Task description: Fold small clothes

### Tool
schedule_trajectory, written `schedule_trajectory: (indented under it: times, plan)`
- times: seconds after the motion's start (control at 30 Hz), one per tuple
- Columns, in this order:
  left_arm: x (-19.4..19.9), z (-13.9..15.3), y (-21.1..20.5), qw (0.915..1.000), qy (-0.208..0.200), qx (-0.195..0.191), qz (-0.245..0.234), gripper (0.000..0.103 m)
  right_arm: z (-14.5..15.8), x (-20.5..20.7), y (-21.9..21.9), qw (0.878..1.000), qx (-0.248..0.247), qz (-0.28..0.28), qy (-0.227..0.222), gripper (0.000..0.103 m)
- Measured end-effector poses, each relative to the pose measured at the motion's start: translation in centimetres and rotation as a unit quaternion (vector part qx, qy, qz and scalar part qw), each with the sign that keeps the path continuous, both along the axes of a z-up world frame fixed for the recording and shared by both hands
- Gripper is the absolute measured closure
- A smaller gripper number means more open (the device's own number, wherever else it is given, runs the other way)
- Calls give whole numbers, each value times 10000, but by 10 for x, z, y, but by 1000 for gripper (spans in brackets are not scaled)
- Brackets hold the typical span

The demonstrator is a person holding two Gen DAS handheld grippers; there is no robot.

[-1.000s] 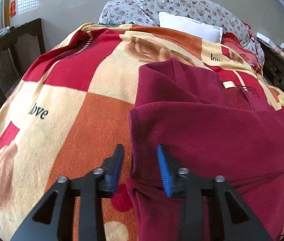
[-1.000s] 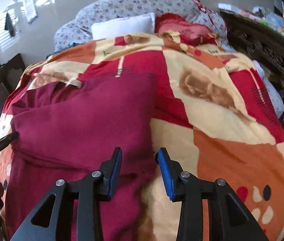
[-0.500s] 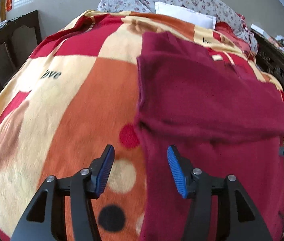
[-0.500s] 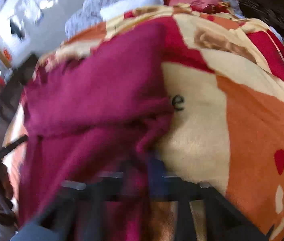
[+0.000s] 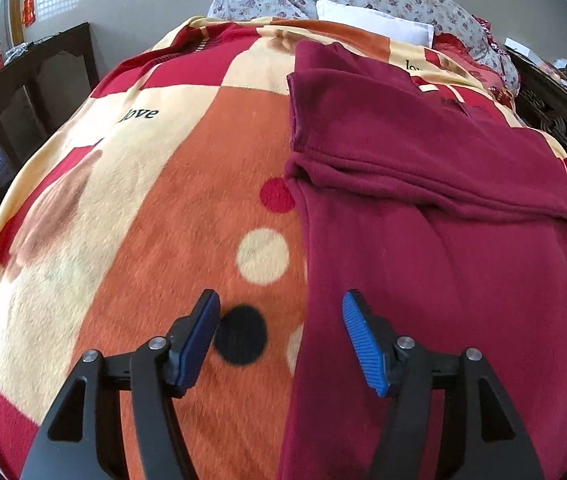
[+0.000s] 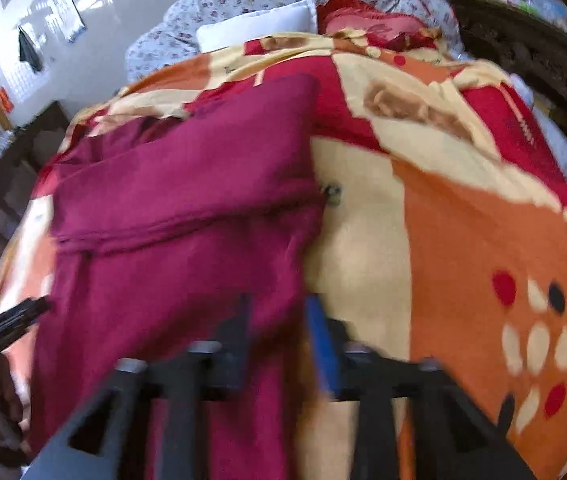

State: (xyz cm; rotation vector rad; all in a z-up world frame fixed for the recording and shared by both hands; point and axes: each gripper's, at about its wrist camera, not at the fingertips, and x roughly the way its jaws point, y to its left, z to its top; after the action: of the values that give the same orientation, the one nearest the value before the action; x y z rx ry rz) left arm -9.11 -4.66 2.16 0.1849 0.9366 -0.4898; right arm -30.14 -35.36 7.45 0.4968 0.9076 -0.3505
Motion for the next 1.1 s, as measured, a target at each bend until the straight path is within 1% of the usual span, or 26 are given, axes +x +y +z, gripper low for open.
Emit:
schedule_trajectory:
  times: [0.17,0.23,0.3,0.37,0.43,0.47,0.6,0.63,0.67,0.7,0.73,0.77,0.8,0.9,0.97,1.03,1.1]
  plan:
    - [-15,4,8,10000,2,8,-41,40,0,-47,25,9989,19,354,306,37]
    - [-22,6,11,10000,9,33,-50,40,-4,-66,31,9987,30,358,354,37]
    - [-30,7,17,9999,73,-45,-60,38,-12,-81,35,9989,176,304,312,35]
    - [-36,7,24,9997,158,-166,-67,29,-22,-86,38,9988,261,263,311,35]
    - [-44,7,33,9993,249,-274,-56,27,-32,-88,41,9988,357,229,263,34]
    - [-46,6,36,9993,272,-266,-48,27,-35,-88,42,9988,385,208,199,34]
    - [-56,1,52,9989,417,-224,52,27,-39,-87,48,9997,259,51,22,32]
    - [-57,-1,55,9986,469,-232,80,27,-38,-87,50,9999,142,56,3,36]
    - [-58,-3,58,9984,509,-240,93,27,-38,-86,52,10000,-7,60,30,55]
    - [-60,-6,60,9981,550,-241,103,27,-36,-86,54,9996,-251,53,111,68]
    - [-61,-7,61,9981,554,-234,107,27,-33,-86,56,9989,-447,100,124,88]
    - [-64,-8,63,9983,535,-228,101,27,-30,-89,56,9990,-418,181,18,94]
    - [-66,-7,63,9983,527,-228,87,27,-26,-94,56,9991,-400,151,-18,95]
    - [-70,-8,67,9977,596,-315,67,24,-16,-104,57,9979,-621,140,-70,96]
    - [-73,-8,70,9967,677,-433,81,21,-18,-106,55,9981,-610,75,-27,97]
    - [-76,-9,71,9963,715,-472,62,21,-25,-104,57,9985,-549,64,61,97]
    - [-81,-7,72,9962,745,-458,-25,21,-25,-107,57,9988,-498,30,-19,95]
